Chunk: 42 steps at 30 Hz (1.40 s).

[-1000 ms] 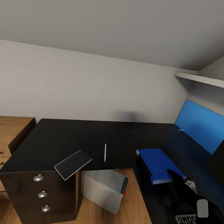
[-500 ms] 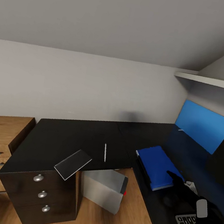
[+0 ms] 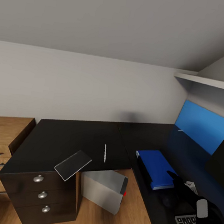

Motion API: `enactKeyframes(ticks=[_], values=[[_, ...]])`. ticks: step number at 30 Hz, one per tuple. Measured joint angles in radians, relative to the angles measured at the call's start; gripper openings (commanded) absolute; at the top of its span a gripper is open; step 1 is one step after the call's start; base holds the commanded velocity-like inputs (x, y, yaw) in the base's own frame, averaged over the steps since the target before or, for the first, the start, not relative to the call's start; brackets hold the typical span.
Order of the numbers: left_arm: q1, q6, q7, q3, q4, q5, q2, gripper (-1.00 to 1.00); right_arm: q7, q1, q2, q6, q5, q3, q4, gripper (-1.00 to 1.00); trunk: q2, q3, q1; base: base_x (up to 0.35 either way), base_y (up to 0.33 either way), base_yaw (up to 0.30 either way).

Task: In the bedroom, organize the workspace by keeping the computer under the desk, ensuring the monitor is on the desk, placing the keyboard on the desk next to the monitor, placing the mouse on the desk next to the keyboard, moving the folder from the swivel chair onto the desk next to the mouse, stacking the notebook on top of the folder with the pen on top of the notebook, and positioning the swivel chair next to the desk.

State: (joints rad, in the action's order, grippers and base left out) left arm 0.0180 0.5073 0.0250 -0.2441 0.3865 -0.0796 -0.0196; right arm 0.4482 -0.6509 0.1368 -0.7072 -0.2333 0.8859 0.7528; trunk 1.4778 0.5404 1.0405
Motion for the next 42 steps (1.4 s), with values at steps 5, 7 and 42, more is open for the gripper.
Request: enactKeyframes(ticks=[5,7,42], values=[[0.0,0.0,0.0,0.0,0.0,-0.001,0.0,1.0,0.0,0.0,0.002,0.0,0.0,0.0,0.0,1.0,-0.035,-0.016,-0.019,0.0,0.0,0.0],[0.0,0.0,0.0,0.0,0.0,0.0,0.0,1.0,0.0,0.0,0.003,0.0,0.0,0.0,0.0,1.0,-0.049,-0.022,-0.027,0.0,0.0,0.0],[0.0,0.0,0.0,0.0,0.0,0.0,-0.002,1.0,0.002,0.0,0.005,-0.001,-0.002,0.0,0.0,1.0,-0.238,-0.107,-0.131,0.0,0.0,0.0]])
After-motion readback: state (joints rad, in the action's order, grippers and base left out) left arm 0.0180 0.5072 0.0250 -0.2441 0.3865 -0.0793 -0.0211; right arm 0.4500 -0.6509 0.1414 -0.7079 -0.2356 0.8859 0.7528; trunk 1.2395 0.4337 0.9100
